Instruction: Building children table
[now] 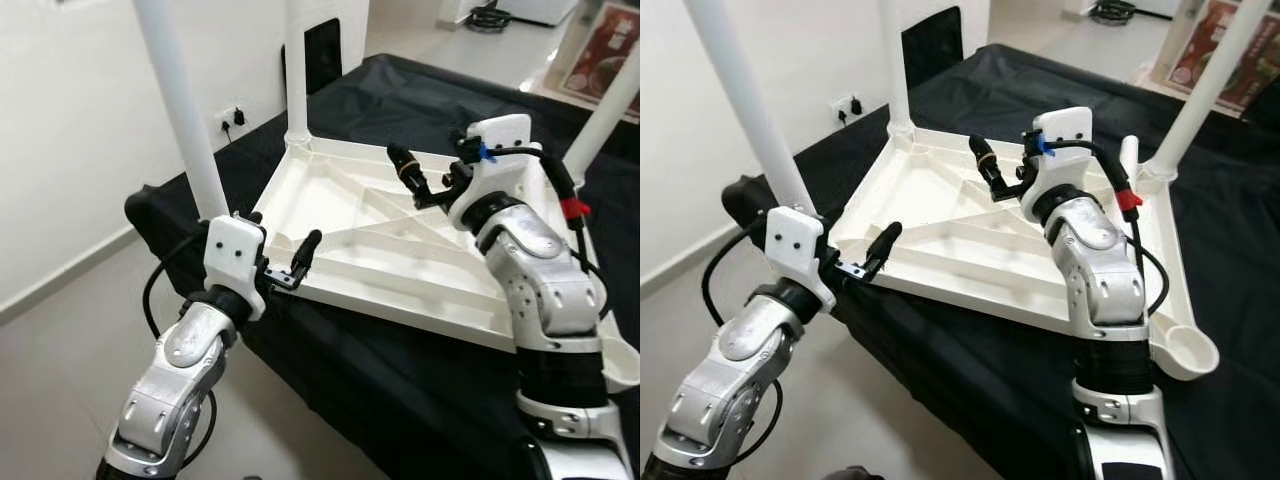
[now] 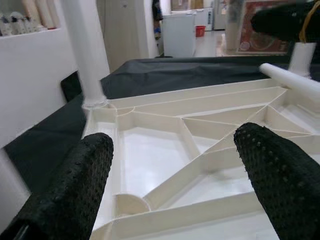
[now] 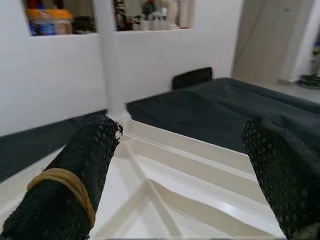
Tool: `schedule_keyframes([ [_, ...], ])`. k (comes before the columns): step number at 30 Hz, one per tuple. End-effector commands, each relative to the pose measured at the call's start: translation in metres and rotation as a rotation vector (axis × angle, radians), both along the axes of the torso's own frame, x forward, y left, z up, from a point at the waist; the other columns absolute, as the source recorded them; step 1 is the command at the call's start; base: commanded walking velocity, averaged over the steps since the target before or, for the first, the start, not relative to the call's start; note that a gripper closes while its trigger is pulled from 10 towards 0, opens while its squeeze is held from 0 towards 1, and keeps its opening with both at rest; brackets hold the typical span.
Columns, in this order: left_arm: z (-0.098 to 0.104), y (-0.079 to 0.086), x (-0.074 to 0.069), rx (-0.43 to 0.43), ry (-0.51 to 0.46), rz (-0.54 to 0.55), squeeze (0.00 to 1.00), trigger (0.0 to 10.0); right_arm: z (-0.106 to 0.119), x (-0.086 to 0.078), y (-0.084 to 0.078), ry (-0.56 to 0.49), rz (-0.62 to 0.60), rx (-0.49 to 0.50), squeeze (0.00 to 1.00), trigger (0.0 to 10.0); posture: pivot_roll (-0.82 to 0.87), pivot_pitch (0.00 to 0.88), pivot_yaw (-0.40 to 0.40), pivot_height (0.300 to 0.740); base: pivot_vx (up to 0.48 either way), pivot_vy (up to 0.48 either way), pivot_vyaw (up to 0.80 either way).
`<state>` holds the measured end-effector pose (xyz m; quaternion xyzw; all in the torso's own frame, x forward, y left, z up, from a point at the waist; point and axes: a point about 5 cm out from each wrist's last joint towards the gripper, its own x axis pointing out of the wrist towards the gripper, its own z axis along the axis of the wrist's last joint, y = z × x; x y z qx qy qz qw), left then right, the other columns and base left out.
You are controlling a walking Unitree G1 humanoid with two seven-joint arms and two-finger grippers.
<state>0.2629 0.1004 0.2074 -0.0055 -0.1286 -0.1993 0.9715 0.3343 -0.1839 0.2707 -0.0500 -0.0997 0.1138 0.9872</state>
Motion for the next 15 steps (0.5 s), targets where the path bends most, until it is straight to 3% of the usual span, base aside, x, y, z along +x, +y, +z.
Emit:
schedule_keyframes([
  [1, 0.002, -0.001, 0.001, -0.009, 0.001, -0.002, 0.00, 10.0, -0.002, 0.000, 0.001, 0.016, 0.006, 0.012, 0.00, 10.0, -0.04, 0.107, -0.012, 0.740, 0.000, 0.000, 0.00],
  [5, 0.002, 0.000, 0.004, -0.012, 0.016, 0.008, 0.00, 10.0, -0.008, -0.002, 0.004, 0.033, 0.010, 0.020, 0.00, 10.0, -0.04, 0.110, -0.013, 0.740, 0.000, 0.163, -0.80],
  [13, 0.000, 0.005, 0.008, 0.008, 0.025, 0.026, 0.00, 10.0, -0.022, -0.002, 0.007, 0.085, -0.027, -0.006, 0.00, 10.0, -0.04, 0.108, -0.012, 0.740, 0.000, 0.480, -0.80],
  [15, 0.001, 0.005, 0.008, -0.001, 0.020, 0.028, 0.00, 10.0, -0.023, -0.001, 0.006, 0.091, -0.040, -0.005, 0.00, 10.0, -0.04, 0.105, -0.010, 0.740, 0.000, 0.000, -0.80],
])
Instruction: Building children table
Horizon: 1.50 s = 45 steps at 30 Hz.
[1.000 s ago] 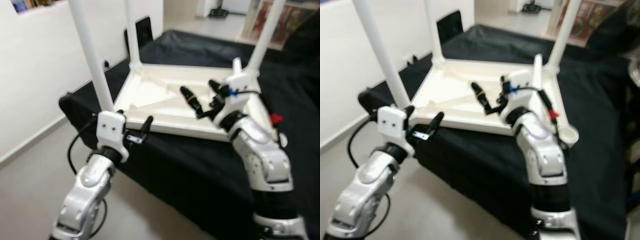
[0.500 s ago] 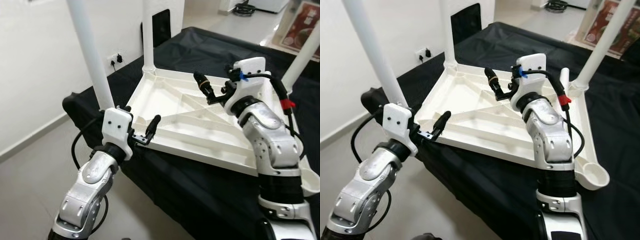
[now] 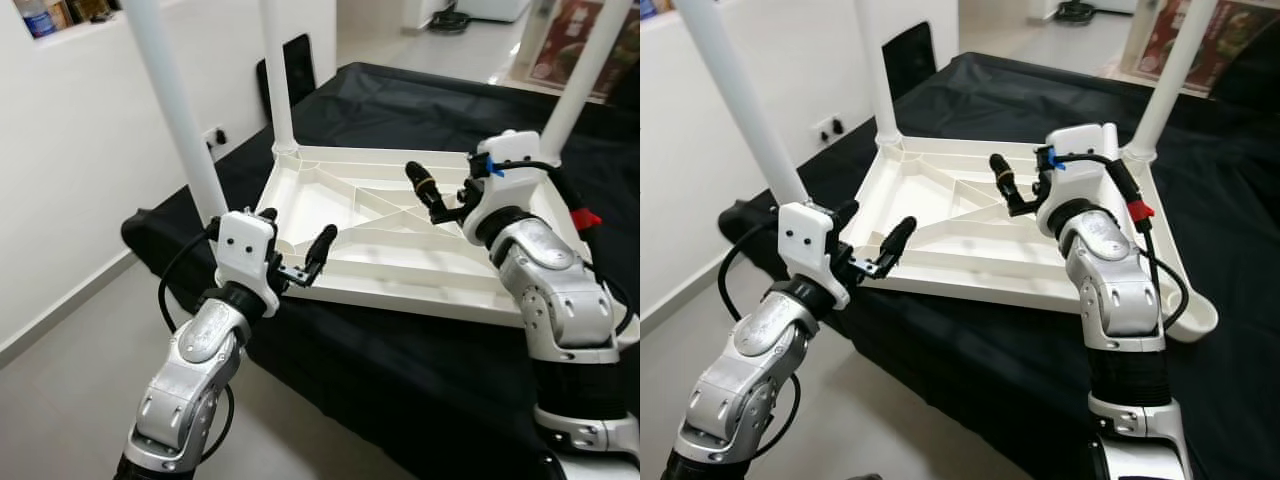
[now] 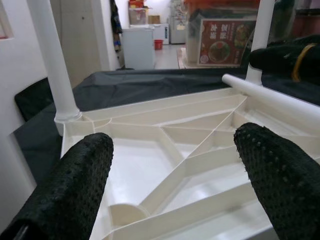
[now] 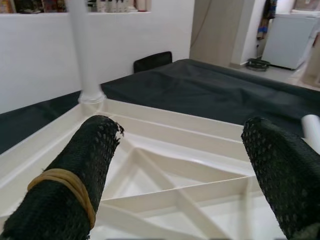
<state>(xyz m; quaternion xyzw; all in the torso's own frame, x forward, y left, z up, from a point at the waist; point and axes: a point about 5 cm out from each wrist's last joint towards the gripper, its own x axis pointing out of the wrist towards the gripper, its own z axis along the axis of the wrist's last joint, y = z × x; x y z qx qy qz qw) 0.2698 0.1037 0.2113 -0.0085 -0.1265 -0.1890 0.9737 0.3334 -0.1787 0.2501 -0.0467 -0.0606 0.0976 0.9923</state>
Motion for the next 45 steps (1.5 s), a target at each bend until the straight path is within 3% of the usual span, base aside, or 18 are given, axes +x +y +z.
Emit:
schedule_keyframes([
  [1, -0.003, 0.002, 0.002, 0.008, 0.007, 0.007, 0.00, 10.0, -0.002, 0.001, -0.003, 0.016, -0.030, -0.011, 0.00, 10.0, -0.04, 0.105, -0.009, 0.740, 0.000, 0.000, -0.80],
  [6, -0.004, -0.002, 0.002, 0.033, 0.002, -0.001, 0.00, 10.0, 0.004, 0.003, -0.013, -0.005, -0.075, 0.000, 0.00, 10.0, -0.04, 0.103, -0.006, 0.740, 0.000, 0.000, -0.48],
  [18, -0.005, 0.004, -0.001, 0.072, -0.007, 0.052, 0.00, 10.0, 0.000, 0.001, -0.007, 0.005, -0.014, -0.013, 0.00, 10.0, -0.03, 0.109, -0.014, 0.740, 0.000, 0.000, 0.00],
  [19, -0.009, 0.004, -0.003, 0.081, 0.010, 0.038, 0.00, 10.0, -0.005, 0.001, -0.006, 0.041, -0.001, -0.101, 0.00, 10.0, -0.03, 0.110, -0.015, 0.740, 0.000, 0.000, 0.00],
  [22, -0.010, 0.003, -0.004, 0.085, 0.016, 0.030, 0.00, 10.0, -0.009, 0.002, -0.006, 0.064, 0.000, -0.145, 0.00, 10.0, -0.03, 0.110, -0.015, 0.740, 0.000, 0.000, 0.00],
  [24, -0.015, 0.001, -0.007, 0.107, 0.031, 0.005, 0.00, 10.0, -0.018, 0.005, -0.016, 0.107, -0.073, -0.341, 0.00, 10.0, -0.03, 0.112, -0.015, 0.740, 0.000, 0.000, 0.00],
  [25, -0.015, 0.001, -0.007, 0.107, 0.031, 0.005, 0.00, 10.0, -0.018, 0.005, -0.016, 0.107, -0.073, -0.341, 0.00, 10.0, -0.03, 0.112, -0.015, 0.740, 0.000, 0.000, 0.00],
  [27, -0.019, 0.002, -0.009, 0.131, 0.046, -0.011, 0.00, 10.0, -0.006, 0.012, -0.047, 0.088, -0.271, -0.342, 0.00, 10.0, -0.03, 0.115, -0.016, 0.740, 0.000, 0.000, 0.00],
  [30, -0.021, 0.003, -0.010, 0.140, 0.052, -0.012, 0.00, 10.0, 0.003, 0.014, -0.066, 0.071, -0.379, -0.309, 0.00, 10.0, -0.03, 0.115, -0.017, 0.740, 0.000, 0.000, 0.00],
  [32, -0.023, 0.005, -0.010, 0.158, 0.055, -0.006, 0.00, 10.0, 0.013, 0.012, -0.110, 0.076, -0.593, -0.268, 0.00, 10.0, -0.04, 0.120, -0.021, 0.740, 0.000, 0.000, 0.00],
  [33, -0.023, 0.005, -0.010, 0.158, 0.055, -0.006, 0.00, 10.0, 0.013, 0.012, -0.110, 0.076, -0.593, -0.268, 0.00, 10.0, -0.04, 0.120, -0.021, 0.740, 0.000, 0.000, 0.00],
  [34, -0.023, 0.006, -0.010, 0.165, 0.055, -0.001, 0.00, 10.0, 0.011, 0.009, -0.127, 0.102, -0.650, -0.287, 0.00, 10.0, -0.04, 0.121, -0.022, 0.740, 0.000, 0.000, 0.00],
  [36, -0.023, 0.006, -0.010, 0.165, 0.055, -0.001, 0.00, 10.0, 0.011, 0.009, -0.127, 0.102, -0.650, -0.287, 0.00, 10.0, -0.04, 0.121, -0.022, 0.740, 0.000, 0.000, 0.00],
  [37, -0.023, 0.007, -0.010, 0.169, 0.054, 0.002, 0.00, 10.0, 0.006, 0.005, -0.142, 0.148, -0.697, -0.345, 0.00, 10.0, -0.04, 0.125, -0.023, 0.740, 0.000, 0.000, 0.00],
  [38, -0.023, 0.006, -0.011, 0.170, 0.054, 0.003, 0.00, 10.0, -0.001, 0.002, -0.152, 0.209, -0.698, -0.485, 0.00, 10.0, -0.04, 0.128, -0.022, 0.740, 0.000, 0.000, 0.00],
  [39, -0.023, 0.006, -0.011, 0.170, 0.054, 0.003, 0.00, 10.0, -0.001, 0.002, -0.152, 0.209, -0.698, -0.485, 0.00, 10.0, -0.04, 0.128, -0.022, 0.740, 0.000, 0.000, 0.00],
  [41, -0.023, 0.005, -0.012, 0.174, 0.052, 0.000, 0.00, 10.0, -0.008, -0.008, -0.174, 0.316, -0.710, -0.722, 0.00, 10.0, -0.04, 0.135, -0.024, 0.740, 0.000, 0.000, 0.00],
  [45, -0.022, 0.004, -0.013, 0.176, 0.050, -0.012, 0.00, 10.0, 0.004, -0.013, -0.186, 0.376, -0.595, -0.881, 0.00, 10.0, -0.04, 0.143, -0.023, 0.740, 0.000, 0.000, 0.00],
])
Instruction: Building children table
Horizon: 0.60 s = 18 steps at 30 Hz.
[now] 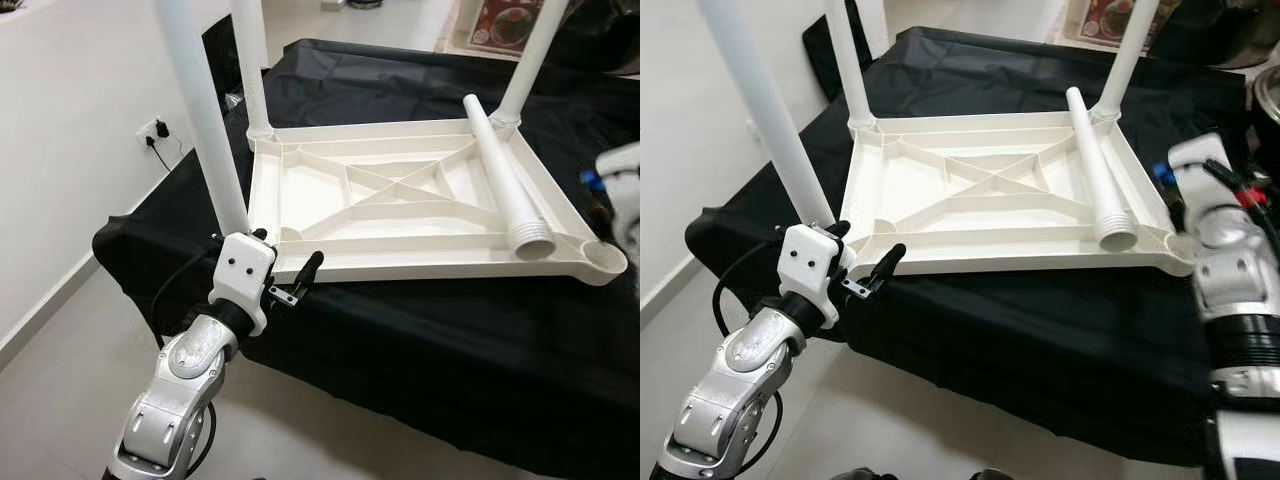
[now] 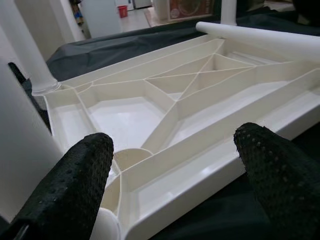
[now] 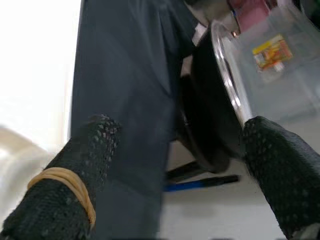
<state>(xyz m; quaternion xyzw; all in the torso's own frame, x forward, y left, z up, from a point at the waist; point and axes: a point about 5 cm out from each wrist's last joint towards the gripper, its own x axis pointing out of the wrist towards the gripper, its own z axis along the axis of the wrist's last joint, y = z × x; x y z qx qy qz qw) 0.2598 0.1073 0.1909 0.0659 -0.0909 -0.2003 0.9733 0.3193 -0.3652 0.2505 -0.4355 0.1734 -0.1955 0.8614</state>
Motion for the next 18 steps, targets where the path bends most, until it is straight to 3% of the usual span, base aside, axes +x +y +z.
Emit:
schedule_keyframes([
  [1, -0.001, 0.000, -0.003, 0.015, 0.009, -0.007, 0.00, 10.0, 0.004, 0.001, 0.001, 0.047, 0.054, -0.021, 0.00, 10.0, -0.04, 0.143, -0.023, 0.740, 0.000, 0.000, 0.00],
  [4, -0.001, 0.000, -0.003, 0.015, 0.009, -0.013, 0.00, 10.0, 0.008, 0.000, 0.000, 0.077, 0.087, -0.012, 0.00, 10.0, -0.04, 0.143, -0.023, 0.740, 0.000, 0.000, 0.00],
  [8, 0.007, -0.007, -0.011, 0.048, -0.016, -0.209, 0.00, 10.0, 0.021, -0.015, 0.008, 0.400, 0.463, -0.014, 0.00, 10.0, -0.06, 0.150, -0.031, 0.740, 0.000, 0.000, 0.00],
  [9, 0.007, -0.007, -0.011, 0.048, -0.016, -0.209, 0.00, 10.0, 0.021, -0.015, 0.008, 0.400, 0.463, -0.014, 0.00, 10.0, -0.06, 0.150, -0.031, 0.740, 0.000, 0.000, 0.00],
  [11, 0.009, -0.007, -0.014, 0.074, -0.029, -0.270, 0.00, 10.0, 0.013, -0.030, 0.015, 0.578, 0.624, 0.013, 0.00, 10.0, -0.06, 0.160, -0.029, 0.740, 0.000, 0.000, 0.00],
  [12, 0.011, -0.007, -0.016, 0.095, -0.035, -0.302, 0.00, 10.0, 0.009, -0.037, 0.017, 0.647, 0.670, 0.099, 0.00, 10.0, -0.06, 0.161, -0.026, 0.740, 0.000, 0.000, 0.00],
  [13, 0.014, -0.004, -0.015, 0.129, -0.043, -0.330, 0.00, 10.0, 0.007, -0.038, 0.015, 0.743, 0.690, 0.090, 0.00, 10.0, -0.06, 0.164, -0.022, 0.740, 0.000, 0.000, 0.00],
  [18, 0.020, 0.001, -0.012, 0.149, -0.058, -0.334, 0.00, 10.0, -0.006, -0.027, 0.016, 0.791, 0.718, -0.005, 0.00, 10.0, -0.07, 0.161, -0.007, 0.740, 0.000, 0.000, 0.00],
])
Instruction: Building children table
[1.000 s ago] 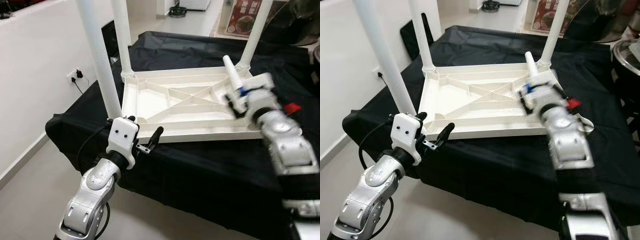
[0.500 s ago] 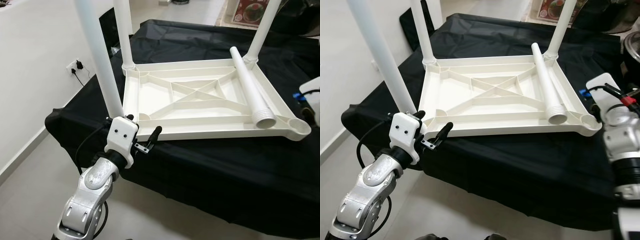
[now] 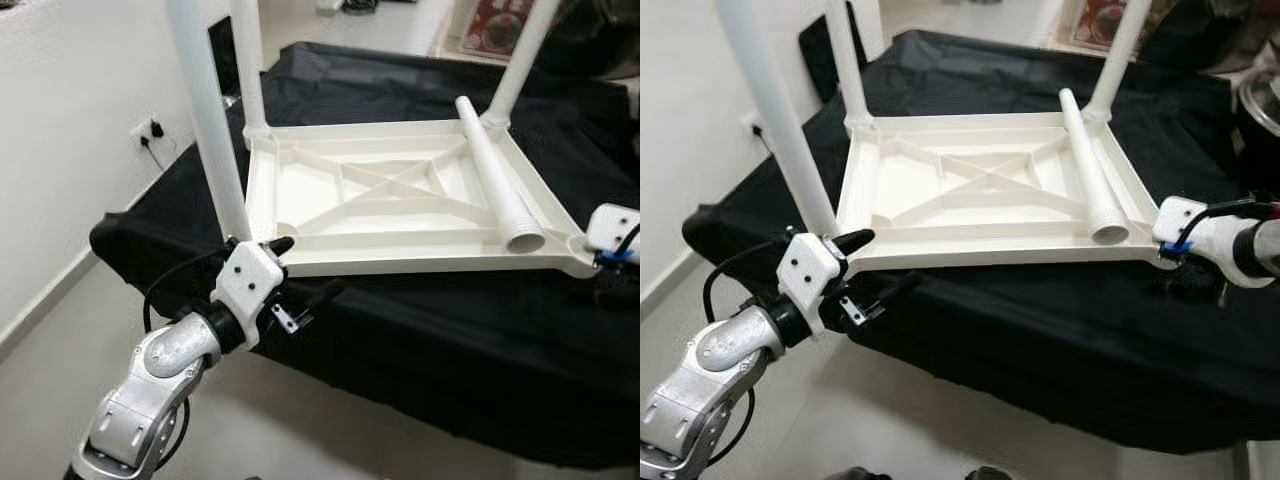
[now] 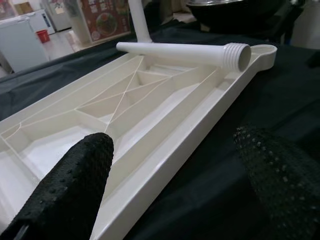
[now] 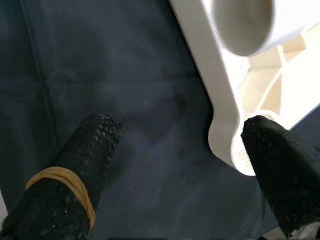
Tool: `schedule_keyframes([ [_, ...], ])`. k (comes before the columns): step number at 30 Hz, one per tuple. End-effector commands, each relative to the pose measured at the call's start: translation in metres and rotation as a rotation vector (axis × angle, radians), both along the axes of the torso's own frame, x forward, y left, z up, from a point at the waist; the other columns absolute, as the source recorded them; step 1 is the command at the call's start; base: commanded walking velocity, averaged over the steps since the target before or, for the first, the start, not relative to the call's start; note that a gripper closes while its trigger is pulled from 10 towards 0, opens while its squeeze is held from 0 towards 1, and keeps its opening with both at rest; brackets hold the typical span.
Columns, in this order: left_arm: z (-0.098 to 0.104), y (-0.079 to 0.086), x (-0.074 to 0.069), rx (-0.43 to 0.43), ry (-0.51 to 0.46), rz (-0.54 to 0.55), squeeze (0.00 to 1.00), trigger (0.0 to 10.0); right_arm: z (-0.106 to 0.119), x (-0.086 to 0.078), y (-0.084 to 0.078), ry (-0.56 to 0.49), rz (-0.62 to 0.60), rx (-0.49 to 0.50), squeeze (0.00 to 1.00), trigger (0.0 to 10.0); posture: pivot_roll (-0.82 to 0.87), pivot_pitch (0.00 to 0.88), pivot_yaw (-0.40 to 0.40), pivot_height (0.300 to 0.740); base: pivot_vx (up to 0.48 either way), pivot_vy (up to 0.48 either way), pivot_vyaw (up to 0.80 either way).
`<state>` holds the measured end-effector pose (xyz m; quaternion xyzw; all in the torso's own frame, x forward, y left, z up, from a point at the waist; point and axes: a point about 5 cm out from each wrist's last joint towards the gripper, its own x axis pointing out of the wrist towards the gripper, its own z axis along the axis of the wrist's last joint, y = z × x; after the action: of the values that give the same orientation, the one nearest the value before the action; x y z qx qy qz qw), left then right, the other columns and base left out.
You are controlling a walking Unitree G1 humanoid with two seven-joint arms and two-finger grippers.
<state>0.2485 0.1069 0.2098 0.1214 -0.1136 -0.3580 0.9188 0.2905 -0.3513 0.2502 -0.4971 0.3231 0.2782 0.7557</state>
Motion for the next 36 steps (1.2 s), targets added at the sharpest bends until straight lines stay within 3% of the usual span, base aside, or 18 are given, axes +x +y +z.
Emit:
schedule_keyframes([
  [1, 0.002, 0.002, 0.001, 0.019, -0.010, -0.010, 0.00, 10.0, -0.009, 0.007, 0.006, 0.000, 0.058, -0.041, 0.00, 10.0, -0.07, 0.161, -0.007, 0.740, 0.000, 0.000, 0.00],
  [5, 0.005, 0.003, 0.002, 0.025, -0.018, -0.015, 0.00, 10.0, -0.017, 0.027, 0.023, -0.079, 0.120, 0.001, 0.00, 10.0, -0.06, 0.163, 0.005, 0.740, 0.000, 0.000, 0.00],
  [9, 0.005, 0.003, 0.001, 0.042, -0.022, -0.022, 0.00, 10.0, -0.034, 0.033, 0.036, -0.047, 0.166, 0.045, 0.00, 10.0, -0.05, 0.164, 0.005, 0.740, 0.000, 0.000, 0.00],
  [12, 0.004, 0.004, -0.001, 0.053, -0.018, -0.019, 0.00, 10.0, -0.040, 0.032, 0.032, 0.004, 0.145, 0.006, 0.00, 10.0, -0.04, 0.166, 0.001, 0.740, 0.000, 0.000, 0.00],
  [16, 0.003, 0.006, -0.002, 0.059, -0.016, -0.012, 0.00, 10.0, -0.036, 0.036, 0.024, -0.010, 0.082, -0.015, 0.00, 10.0, -0.04, 0.168, 0.001, 0.740, 0.000, 0.000, 0.00],
  [21, 0.002, 0.005, -0.002, 0.068, -0.015, -0.009, 0.00, 10.0, -0.033, 0.036, 0.020, 0.023, 0.049, 0.038, 0.00, 10.0, -0.05, 0.169, 0.002, 0.740, 0.000, 0.000, 0.00],
  [23, 0.002, 0.004, -0.002, 0.068, -0.018, -0.010, 0.00, 10.0, -0.035, 0.032, 0.020, 0.077, 0.059, 0.081, 0.00, 10.0, -0.05, 0.169, 0.002, 0.740, 0.000, 0.000, 0.00],
  [24, 0.003, 0.003, -0.001, 0.070, -0.022, -0.009, 0.00, 10.0, -0.038, 0.024, 0.023, 0.181, 0.087, 0.161, 0.00, 10.0, -0.06, 0.169, -0.001, 0.740, 0.000, 0.000, 0.00],
  [27, 0.003, 0.002, 0.001, 0.074, -0.028, -0.004, 0.00, 10.0, -0.036, 0.015, 0.032, 0.306, 0.132, 0.279, 0.00, 10.0, -0.06, 0.171, -0.001, 0.740, 0.000, 0.000, 0.00],
  [32, 0.003, 0.002, 0.001, 0.075, -0.033, 0.001, 0.00, 10.0, -0.033, 0.013, 0.041, 0.376, 0.144, 0.387, 0.00, 10.0, -0.06, 0.172, -0.004, 0.740, 0.000, 0.000, 0.00],
  [36, 0.003, 0.001, 0.001, 0.077, -0.037, 0.005, 0.00, 10.0, -0.034, 0.012, 0.042, 0.403, 0.143, 0.396, 0.00, 10.0, -0.07, 0.173, -0.006, 0.740, 0.000, 0.000, 0.00],
])
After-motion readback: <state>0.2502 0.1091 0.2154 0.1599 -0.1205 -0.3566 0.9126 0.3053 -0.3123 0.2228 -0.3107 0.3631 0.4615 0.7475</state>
